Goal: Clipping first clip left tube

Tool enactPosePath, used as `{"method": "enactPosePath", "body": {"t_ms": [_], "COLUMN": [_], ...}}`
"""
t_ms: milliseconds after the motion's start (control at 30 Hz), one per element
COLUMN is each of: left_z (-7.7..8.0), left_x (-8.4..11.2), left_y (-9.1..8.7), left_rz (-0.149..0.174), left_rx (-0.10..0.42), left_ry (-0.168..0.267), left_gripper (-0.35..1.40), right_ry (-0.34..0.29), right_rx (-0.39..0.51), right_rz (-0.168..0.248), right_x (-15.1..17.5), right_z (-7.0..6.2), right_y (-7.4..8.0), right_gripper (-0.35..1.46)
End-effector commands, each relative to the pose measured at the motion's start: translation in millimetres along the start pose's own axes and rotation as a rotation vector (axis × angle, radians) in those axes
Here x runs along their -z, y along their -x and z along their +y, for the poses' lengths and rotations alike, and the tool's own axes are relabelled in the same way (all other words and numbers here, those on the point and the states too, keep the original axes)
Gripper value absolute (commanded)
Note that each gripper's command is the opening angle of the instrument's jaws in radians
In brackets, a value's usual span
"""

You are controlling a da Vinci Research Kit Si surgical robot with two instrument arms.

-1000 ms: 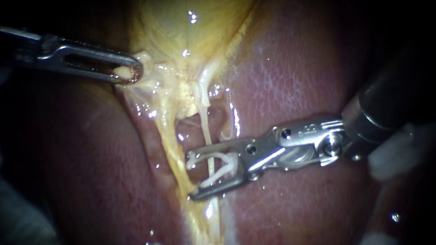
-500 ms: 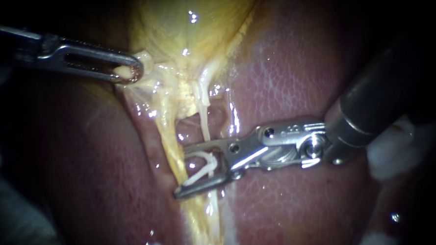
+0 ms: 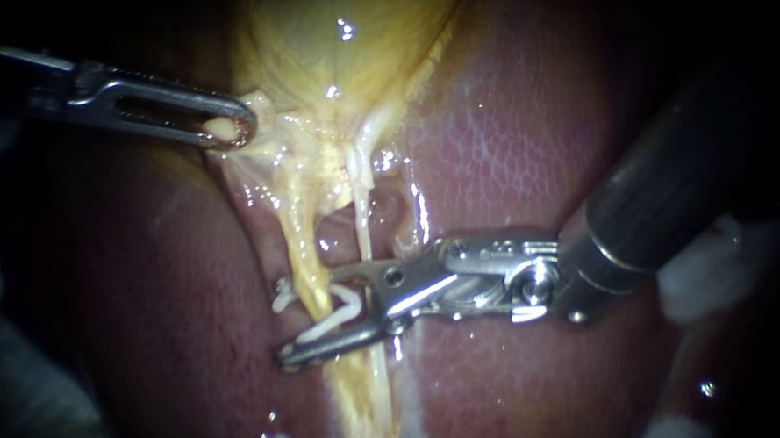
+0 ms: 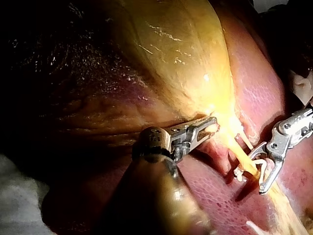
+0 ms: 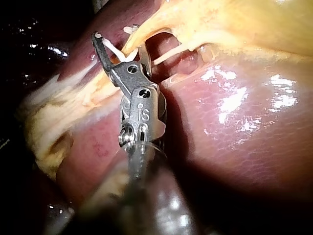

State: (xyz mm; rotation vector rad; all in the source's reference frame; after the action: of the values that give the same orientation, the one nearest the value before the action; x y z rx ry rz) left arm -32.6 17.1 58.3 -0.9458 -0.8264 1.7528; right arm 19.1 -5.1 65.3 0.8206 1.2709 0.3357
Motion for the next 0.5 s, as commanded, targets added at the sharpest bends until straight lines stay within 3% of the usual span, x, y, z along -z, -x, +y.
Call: {"method": "enactPosePath", "body": {"t_ms": [33, 300, 500], "left_z": [0.0, 0.0, 0.0], "left_x": [0.0, 0.1, 0.1], "left_y": [0.0, 0.0, 0.0], "left_rz": [0.0, -0.001, -0.001], "left_rx": [0.0, -0.001, -0.001], "left_ry": [0.0, 0.001, 0.001], "left_gripper": [-0.35, -0.35, -0.35], "right_ry": [-0.011, -0.078, -0.108], "right_rx": [-0.003, 0.001, -0.006], "right_rz": [-0.001, -0.012, -0.016], "right_x": [-0.2, -0.7, -0.7], "right_z": [-0.3, -2.6, -3.4], "right_y": [0.1, 0.1, 0.0], "right_gripper": [0.48, 0.47, 0.43]}}
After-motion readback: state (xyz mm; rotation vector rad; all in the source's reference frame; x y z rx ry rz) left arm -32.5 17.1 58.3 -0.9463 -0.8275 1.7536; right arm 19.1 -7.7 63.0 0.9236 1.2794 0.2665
